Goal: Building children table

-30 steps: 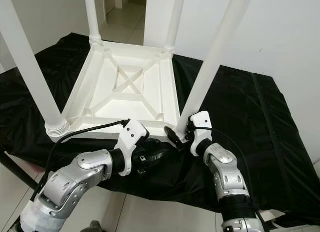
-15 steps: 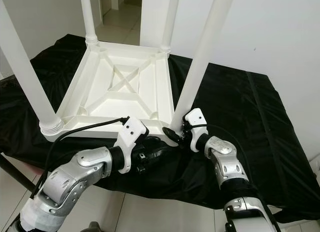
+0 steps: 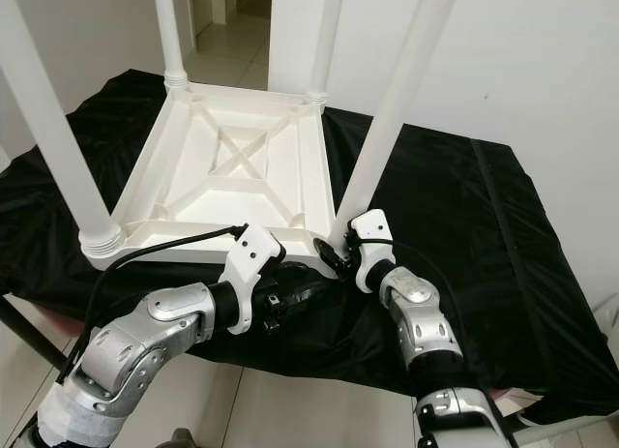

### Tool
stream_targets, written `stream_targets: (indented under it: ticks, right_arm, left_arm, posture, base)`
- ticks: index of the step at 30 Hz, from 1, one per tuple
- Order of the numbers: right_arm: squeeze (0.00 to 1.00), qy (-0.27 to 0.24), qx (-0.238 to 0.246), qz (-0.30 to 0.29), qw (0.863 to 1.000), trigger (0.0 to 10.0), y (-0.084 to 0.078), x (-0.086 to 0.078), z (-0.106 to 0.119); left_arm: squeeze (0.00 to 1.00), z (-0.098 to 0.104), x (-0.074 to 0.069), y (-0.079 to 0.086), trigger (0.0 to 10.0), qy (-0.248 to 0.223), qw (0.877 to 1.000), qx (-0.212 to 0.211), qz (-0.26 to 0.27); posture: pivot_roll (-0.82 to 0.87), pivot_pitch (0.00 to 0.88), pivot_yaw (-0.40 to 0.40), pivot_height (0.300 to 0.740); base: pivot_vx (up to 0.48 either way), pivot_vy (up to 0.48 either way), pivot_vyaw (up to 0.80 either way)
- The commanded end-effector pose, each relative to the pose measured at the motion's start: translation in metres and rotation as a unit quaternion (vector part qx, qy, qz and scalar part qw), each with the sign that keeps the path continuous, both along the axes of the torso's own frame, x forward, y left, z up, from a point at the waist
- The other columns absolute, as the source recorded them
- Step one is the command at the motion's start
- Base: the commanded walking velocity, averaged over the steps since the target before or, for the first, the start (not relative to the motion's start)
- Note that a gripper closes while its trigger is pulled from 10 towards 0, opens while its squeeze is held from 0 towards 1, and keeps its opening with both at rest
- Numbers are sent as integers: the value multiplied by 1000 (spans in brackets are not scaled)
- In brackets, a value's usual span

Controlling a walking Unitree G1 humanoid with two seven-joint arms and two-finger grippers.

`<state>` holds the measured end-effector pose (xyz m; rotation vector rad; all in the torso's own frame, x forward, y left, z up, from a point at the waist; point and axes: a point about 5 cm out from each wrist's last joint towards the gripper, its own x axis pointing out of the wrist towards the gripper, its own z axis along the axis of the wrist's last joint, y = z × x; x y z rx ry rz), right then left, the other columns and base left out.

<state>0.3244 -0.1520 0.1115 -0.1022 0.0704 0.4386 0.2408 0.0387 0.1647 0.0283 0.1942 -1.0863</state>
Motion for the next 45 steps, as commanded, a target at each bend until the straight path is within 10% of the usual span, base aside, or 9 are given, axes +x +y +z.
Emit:
stream_targets:
  ticks: [1, 18, 19, 20, 21, 22, 31, 32, 45]
  right_arm:
    - [0, 17, -1, -55, 998, 0, -11, -1, -6]
    - [0, 22, 51, -228, 972, 0, 24, -19, -3]
    - [0, 17, 47, -231, 972, 1490, 21, -19, -1]
    - [0, 12, 49, -237, 970, 10000, 18, -19, 0]
    - [0, 8, 50, -241, 969, 10000, 16, -19, 2]
    - [1000, 4, 57, -236, 970, 10000, 16, -19, 3]
    - [1000, -7, 55, -220, 974, 10000, 6, -16, 9]
    - [0, -9, 49, -172, 984, 10000, 2, -14, 11]
    - [0, -24, -22, 68, 997, 10000, -5, -10, 17]
  left_arm:
    - [0, -1, -3, -2, 10000, 8, 1000, 0, -9]
    - [0, -2, -4, -4, 10000, 14, 1000, -2, -14]
    - [0, -2, -4, -4, 10000, 14, 1000, -1, -14]
    - [0, -2, -4, -3, 10000, 14, 1000, 0, -13]
    - [0, -2, -4, -3, 10000, 14, 1000, 0, -13]
    - [0, -2, -4, -3, 10000, 14, 1000, 0, -12]
    - [0, -3, -4, -3, 10000, 14, 1000, -1, -10]
    - [0, -2, -4, -3, 10000, 14, 1000, -1, -9]
    - [0, -2, -3, -3, 10000, 12, 1000, 1, -12]
  posture:
    - [120, 28, -85, 740]
    - [120, 33, -85, 740]
    - [122, 34, -85, 740]
    - [123, 33, -86, 740]
    - [124, 33, -87, 740]
    - [123, 32, -88, 740]
    - [125, 29, -93, 740]
    - [126, 28, -95, 740]
    - [122, 19, -86, 740]
  base:
    - [0, 0, 0]
    - [0, 0, 0]
    - [0, 0, 0]
    - [0, 0, 0]
    - [0, 0, 0]
    - [0, 0, 0]
    - [0, 0, 0]
    - [0, 0, 0]
    - [0, 0, 0]
